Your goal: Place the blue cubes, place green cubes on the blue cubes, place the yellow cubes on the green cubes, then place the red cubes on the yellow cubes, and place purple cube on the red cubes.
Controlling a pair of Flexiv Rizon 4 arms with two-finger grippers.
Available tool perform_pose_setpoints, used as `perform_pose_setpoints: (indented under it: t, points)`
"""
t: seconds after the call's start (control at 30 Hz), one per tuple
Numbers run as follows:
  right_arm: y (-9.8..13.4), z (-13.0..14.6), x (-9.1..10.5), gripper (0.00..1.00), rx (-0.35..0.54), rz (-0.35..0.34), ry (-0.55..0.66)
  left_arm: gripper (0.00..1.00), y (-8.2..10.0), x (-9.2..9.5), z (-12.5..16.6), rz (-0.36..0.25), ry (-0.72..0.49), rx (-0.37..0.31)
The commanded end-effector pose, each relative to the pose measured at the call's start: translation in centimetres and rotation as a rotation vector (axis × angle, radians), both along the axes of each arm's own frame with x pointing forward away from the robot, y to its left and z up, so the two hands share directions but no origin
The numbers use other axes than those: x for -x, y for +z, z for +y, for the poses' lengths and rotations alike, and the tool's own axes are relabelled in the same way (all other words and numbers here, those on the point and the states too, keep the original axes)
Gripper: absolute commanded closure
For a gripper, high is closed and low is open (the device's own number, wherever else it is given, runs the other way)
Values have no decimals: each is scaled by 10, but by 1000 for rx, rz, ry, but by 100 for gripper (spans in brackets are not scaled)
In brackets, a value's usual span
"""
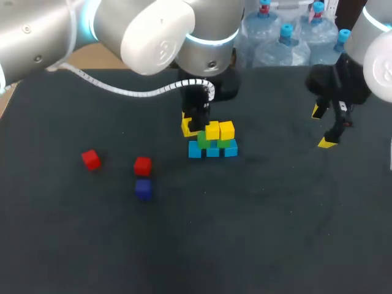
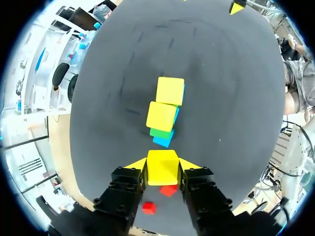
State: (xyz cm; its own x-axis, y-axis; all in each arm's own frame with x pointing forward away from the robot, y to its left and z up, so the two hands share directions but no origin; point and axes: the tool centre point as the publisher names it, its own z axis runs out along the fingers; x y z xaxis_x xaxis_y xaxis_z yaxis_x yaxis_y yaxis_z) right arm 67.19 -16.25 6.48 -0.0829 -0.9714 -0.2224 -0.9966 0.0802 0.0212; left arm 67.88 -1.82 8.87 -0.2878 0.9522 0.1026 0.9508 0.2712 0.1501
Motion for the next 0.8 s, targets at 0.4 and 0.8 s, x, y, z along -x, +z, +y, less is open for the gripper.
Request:
perform_pose_setpoints:
  t: [0.4, 0.8]
  points:
    - [-1, 0, -1, 0, -2, 1, 1, 100, -6, -6, -10, 19, -5, 5]
    - [-1, 0, -1, 0, -2, 1, 1, 100, -8, -13, -15, 17, -26, 12]
